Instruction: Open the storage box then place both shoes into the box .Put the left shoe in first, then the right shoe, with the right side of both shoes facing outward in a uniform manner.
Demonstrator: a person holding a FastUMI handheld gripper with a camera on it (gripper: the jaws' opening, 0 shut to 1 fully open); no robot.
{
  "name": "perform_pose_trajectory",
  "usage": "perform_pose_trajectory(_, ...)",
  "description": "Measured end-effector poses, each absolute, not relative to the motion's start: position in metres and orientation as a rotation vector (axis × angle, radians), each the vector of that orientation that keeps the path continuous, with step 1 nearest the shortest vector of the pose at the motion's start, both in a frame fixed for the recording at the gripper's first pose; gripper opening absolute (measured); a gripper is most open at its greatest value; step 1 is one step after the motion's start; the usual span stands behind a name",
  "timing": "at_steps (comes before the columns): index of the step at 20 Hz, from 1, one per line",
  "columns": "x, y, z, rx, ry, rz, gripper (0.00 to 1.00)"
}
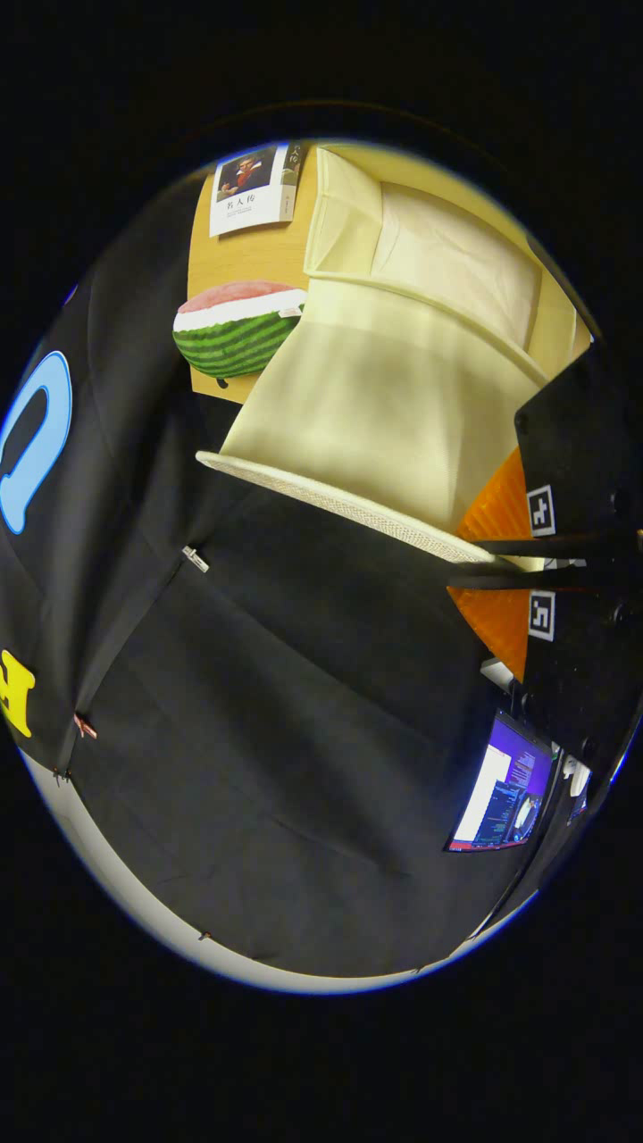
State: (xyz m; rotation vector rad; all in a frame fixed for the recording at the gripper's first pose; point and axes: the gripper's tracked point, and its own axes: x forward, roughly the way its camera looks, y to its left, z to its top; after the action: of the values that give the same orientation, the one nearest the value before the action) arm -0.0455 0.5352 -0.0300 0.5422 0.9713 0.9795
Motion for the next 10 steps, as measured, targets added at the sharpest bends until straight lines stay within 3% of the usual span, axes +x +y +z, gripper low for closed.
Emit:
perform_pose_trajectory(7, -0.044, 0.540, -0.025, 0.540, 0.954, 0.980, 0.09)
perform_pose_trajectory(8, -0.041, 0.535, -0.021, 0.534, 0.936, 0.970, 0.13)
perform_pose_trajectory(10, -0.039, 0.521, -0.015, 0.488, 0.858, 0.980, 0.71)
